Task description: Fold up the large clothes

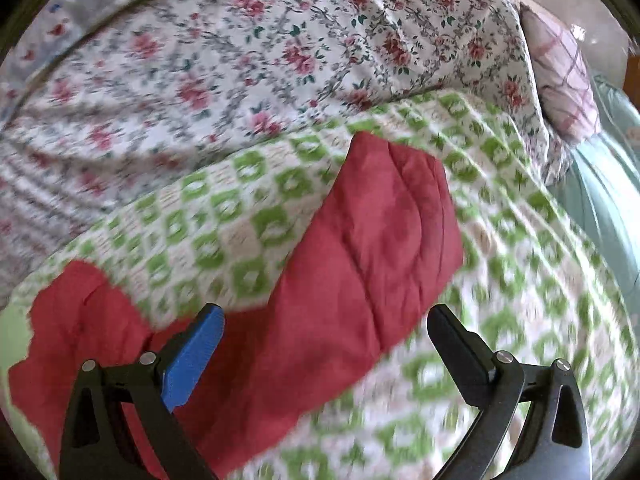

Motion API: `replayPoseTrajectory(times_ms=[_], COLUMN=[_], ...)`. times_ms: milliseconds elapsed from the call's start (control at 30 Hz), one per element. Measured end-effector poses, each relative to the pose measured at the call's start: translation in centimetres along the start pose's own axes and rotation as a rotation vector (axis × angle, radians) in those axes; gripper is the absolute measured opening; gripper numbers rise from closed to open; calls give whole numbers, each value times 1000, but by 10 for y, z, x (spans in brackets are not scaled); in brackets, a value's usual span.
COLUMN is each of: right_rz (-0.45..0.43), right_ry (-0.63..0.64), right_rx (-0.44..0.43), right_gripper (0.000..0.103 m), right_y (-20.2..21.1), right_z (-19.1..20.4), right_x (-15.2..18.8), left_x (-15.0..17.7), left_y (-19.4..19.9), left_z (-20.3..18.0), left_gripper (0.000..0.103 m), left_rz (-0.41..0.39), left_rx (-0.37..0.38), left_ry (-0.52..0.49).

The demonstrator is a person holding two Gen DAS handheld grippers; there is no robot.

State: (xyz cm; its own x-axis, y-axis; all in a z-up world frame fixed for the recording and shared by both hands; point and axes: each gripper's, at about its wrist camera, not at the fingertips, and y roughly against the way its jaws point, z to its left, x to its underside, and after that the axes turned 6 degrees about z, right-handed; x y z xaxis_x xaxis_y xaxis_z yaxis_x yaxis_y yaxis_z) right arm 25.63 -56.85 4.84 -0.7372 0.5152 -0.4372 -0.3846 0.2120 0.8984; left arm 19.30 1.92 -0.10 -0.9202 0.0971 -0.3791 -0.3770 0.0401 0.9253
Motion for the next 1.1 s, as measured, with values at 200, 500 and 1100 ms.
replayPoseTrajectory(times_ms=[200, 500, 1100], right_rz=[35, -8, 12], right_ry=[25, 22, 423], right_rx=[145, -61, -641], right_gripper=[80, 21, 18], right_y=[-47, -29, 88], right_z=[1, -8, 190], right_x=[-21, -5, 128], left_x=[-7, -12, 5], left_y=[-13, -21, -8], left_z=[-8, -9, 15], left_gripper=[103, 103, 103], left_rz=[10, 10, 32], left_rx=[-6, 0, 135], left_ry=[-15, -5, 68])
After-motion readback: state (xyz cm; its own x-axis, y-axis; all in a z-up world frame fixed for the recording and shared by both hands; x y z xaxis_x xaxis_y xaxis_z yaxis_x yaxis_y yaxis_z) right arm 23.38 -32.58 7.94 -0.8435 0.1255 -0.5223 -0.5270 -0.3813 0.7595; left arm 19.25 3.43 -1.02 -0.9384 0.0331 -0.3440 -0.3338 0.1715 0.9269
